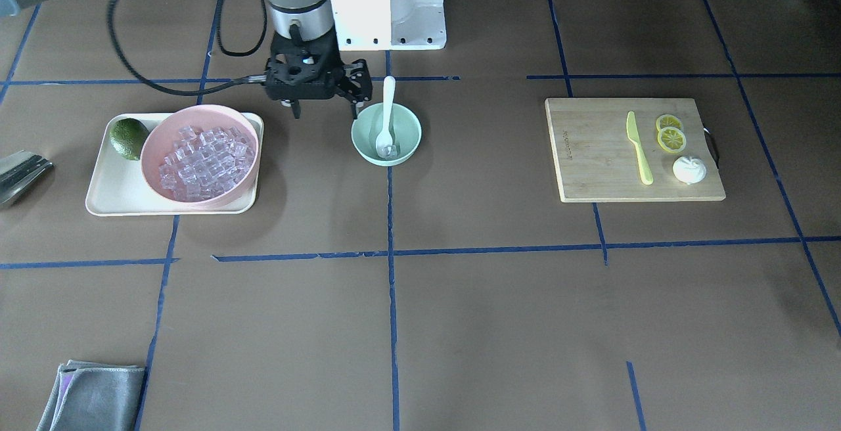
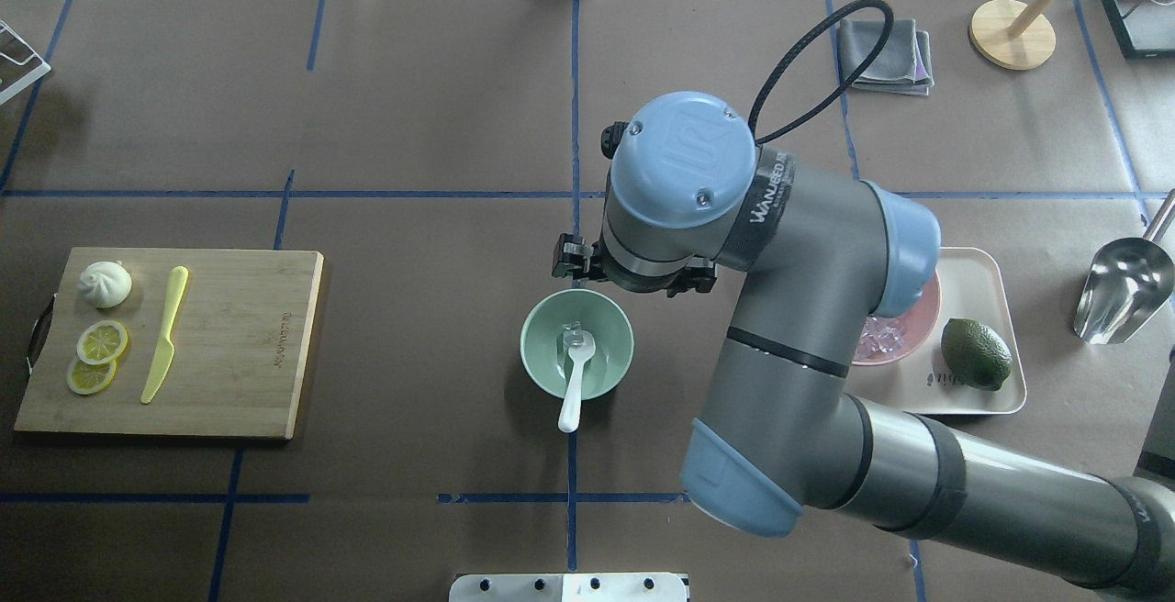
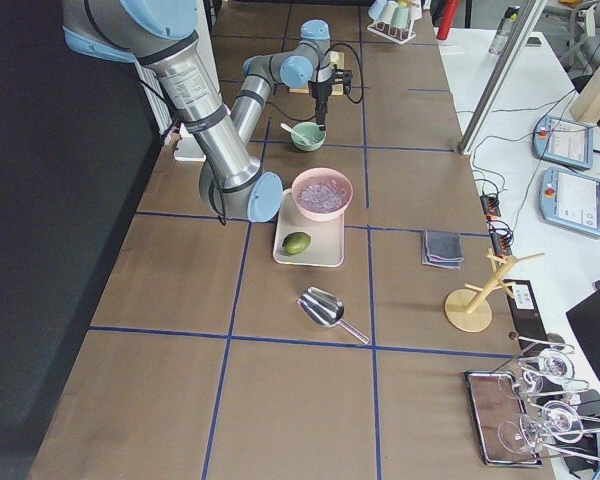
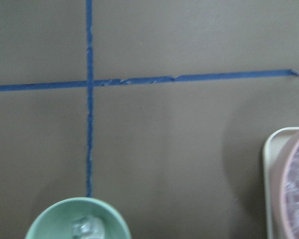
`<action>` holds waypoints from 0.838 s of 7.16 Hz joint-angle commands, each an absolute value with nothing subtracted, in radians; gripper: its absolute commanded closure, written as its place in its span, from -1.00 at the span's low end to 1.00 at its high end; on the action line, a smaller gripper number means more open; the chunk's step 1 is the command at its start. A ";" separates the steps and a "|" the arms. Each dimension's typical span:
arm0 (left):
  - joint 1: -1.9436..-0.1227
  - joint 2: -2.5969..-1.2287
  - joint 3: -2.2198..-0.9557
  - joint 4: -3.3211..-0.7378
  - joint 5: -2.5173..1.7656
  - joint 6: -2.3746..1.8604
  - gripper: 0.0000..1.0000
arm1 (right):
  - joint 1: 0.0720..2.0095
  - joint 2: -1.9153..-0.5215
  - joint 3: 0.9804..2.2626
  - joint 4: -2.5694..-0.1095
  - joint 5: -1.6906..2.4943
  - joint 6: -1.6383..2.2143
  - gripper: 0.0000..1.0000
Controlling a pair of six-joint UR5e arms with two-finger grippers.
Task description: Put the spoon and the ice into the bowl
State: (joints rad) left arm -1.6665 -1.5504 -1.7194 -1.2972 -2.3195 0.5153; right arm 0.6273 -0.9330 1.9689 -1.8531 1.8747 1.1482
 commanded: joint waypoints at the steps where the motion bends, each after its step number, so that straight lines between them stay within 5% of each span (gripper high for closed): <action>1: -1.690 -1.578 -1.677 -1.302 -2.373 0.353 -1.00 | 0.873 -1.073 2.019 -1.856 2.059 0.836 -1.00; 6: -1.618 -1.511 -1.657 -1.468 -2.361 0.161 -1.00 | 1.395 -1.405 1.853 -1.856 2.362 0.003 -1.00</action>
